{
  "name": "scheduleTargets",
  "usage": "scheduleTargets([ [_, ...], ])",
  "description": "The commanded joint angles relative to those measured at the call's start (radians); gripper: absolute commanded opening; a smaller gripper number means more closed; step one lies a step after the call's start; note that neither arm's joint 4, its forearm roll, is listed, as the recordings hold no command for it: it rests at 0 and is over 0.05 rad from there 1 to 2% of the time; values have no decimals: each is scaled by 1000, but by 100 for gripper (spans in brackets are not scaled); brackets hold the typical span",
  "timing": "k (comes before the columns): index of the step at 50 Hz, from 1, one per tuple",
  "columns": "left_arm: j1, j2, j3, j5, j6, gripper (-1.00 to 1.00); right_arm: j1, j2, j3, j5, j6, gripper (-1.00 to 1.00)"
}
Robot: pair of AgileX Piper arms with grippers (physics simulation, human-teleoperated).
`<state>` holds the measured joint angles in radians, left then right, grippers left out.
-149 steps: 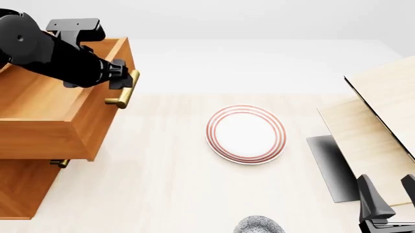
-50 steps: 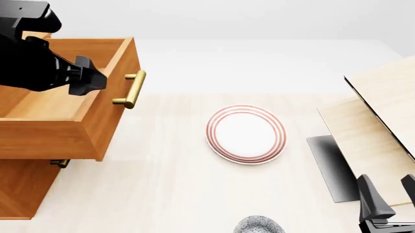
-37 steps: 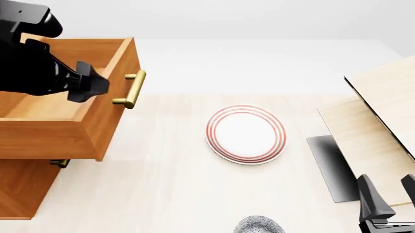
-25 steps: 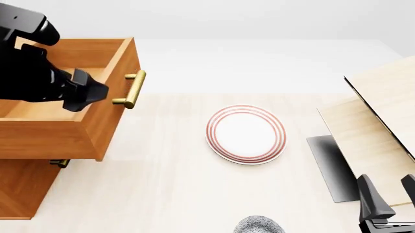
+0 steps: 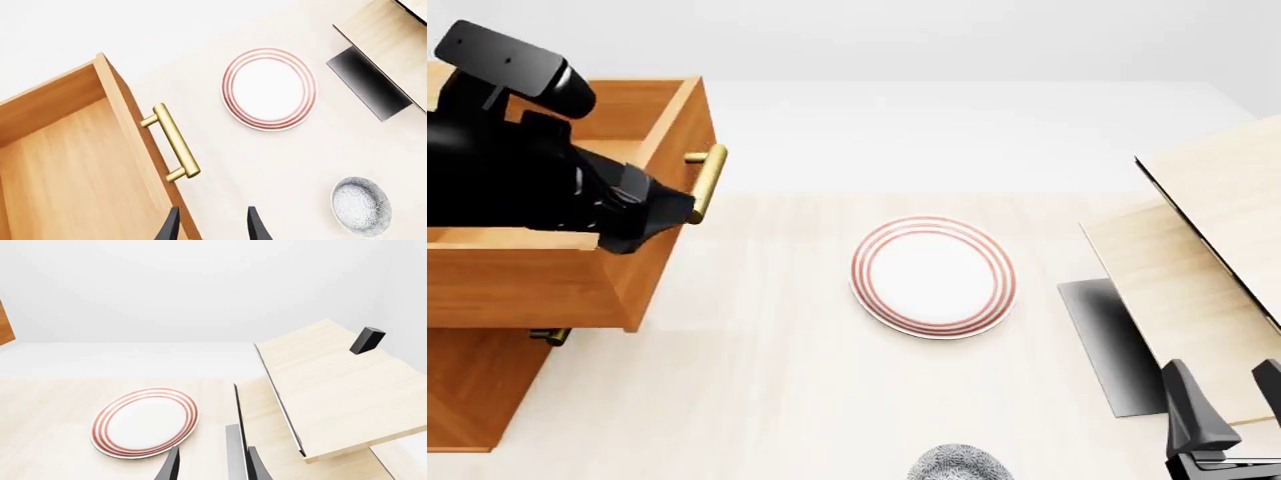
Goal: Open the top drawer of the cabinet and put the bowl in it.
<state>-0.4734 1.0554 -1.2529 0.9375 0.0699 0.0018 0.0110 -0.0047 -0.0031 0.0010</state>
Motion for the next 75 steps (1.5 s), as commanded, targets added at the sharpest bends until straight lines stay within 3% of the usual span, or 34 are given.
scheduleTargets([
  [1, -72, 18, 28, -52, -22, 100, 0, -1, 1, 1, 0, 100],
  [8, -140, 54, 10, -76, -42, 100, -1, -2, 1, 1, 0, 100],
  [30, -276, 114, 121, -234, -153, 100, -1, -2, 1, 1, 0, 100],
  [49, -301, 97, 239, -311, -228, 100, 0, -2, 1, 1, -1, 100],
  [75, -405, 248, 248, -351, -299, 100, -1, -2, 1, 1, 0, 100],
])
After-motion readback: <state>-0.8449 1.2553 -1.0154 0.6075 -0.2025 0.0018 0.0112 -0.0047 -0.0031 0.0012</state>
